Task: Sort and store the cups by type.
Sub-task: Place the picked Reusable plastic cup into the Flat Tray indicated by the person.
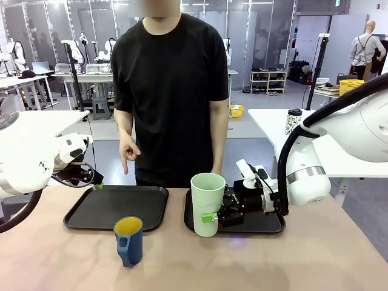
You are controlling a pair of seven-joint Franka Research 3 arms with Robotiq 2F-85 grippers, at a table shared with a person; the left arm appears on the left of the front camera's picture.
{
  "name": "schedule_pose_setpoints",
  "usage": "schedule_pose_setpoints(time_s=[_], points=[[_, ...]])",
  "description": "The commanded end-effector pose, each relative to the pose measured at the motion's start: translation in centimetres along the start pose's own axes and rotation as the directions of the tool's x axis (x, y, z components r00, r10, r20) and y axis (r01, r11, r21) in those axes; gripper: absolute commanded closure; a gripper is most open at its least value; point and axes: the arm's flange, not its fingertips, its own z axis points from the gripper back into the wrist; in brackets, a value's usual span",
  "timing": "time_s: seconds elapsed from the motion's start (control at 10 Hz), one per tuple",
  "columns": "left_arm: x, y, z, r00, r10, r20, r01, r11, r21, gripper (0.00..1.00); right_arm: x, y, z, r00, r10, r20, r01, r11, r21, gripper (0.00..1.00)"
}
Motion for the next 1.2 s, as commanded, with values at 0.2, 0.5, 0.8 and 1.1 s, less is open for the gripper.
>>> schedule_pose_setpoints(time_s=[0.2,0.5,0.8,1.1], points=[[0.1,0.0,0.1,1.000,0.004,0.004,-0.004,1.000,0.003,0.00,0.1,-0.5,0.1,1.000,0.009,0.007,-0.009,1.000,0.012,0.58],[0.1,0.0,0.1,1.000,0.004,0.004,-0.004,1.000,0.003,0.00,0.3,-0.7,-0.7,1.000,0.024,-0.004,-0.024,1.000,-0.005,0.15],[0.1,0.0,0.1,1.000,0.004,0.004,-0.004,1.000,0.003,0.00,1.0,-4.1,-3.9,0.999,0.034,-0.021,-0.034,0.999,-0.026,0.15],[0.1,0.0,0.1,1.000,0.004,0.004,-0.004,1.000,0.003,0.00,1.1,-9.0,-8.0,1.000,-0.007,-0.027,0.007,1.000,-0.013,0.15]])
